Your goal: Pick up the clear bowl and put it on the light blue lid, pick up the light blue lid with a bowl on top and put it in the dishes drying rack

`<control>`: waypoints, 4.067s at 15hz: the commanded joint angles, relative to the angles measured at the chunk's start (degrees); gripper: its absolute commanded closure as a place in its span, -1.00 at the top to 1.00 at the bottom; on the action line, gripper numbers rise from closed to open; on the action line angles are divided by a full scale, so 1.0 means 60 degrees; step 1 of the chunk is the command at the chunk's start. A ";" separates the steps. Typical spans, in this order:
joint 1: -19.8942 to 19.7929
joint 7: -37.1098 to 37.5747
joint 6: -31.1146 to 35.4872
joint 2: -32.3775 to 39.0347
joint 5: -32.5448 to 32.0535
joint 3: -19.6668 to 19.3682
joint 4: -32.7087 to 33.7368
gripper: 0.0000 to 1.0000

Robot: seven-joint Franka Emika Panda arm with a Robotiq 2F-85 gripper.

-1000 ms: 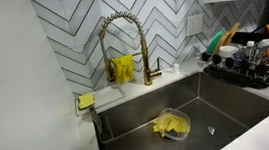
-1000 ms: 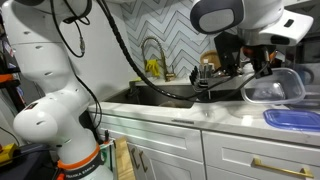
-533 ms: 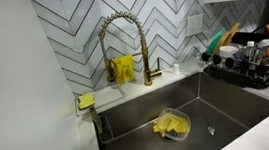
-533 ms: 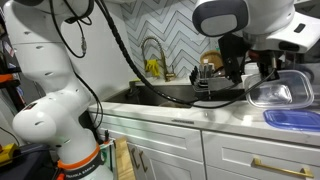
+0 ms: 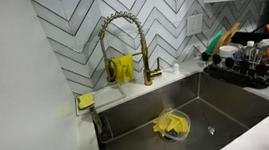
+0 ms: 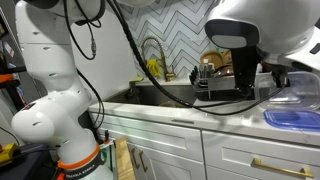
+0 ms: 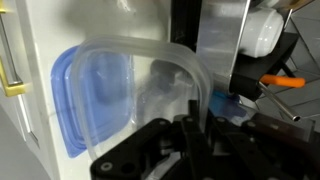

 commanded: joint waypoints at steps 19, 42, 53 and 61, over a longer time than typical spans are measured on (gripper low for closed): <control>-0.1007 -0.1786 -0.2093 0.2287 0.2350 -0.0102 0.1476 -0.38; -0.0946 -0.1736 -0.2132 0.1799 0.2155 -0.0289 0.2036 1.00; -0.1848 -0.0677 -0.3788 0.2913 0.0687 -0.0839 0.3414 1.00; -0.2567 0.0357 -0.4961 0.4104 -0.0463 -0.0653 0.4441 1.00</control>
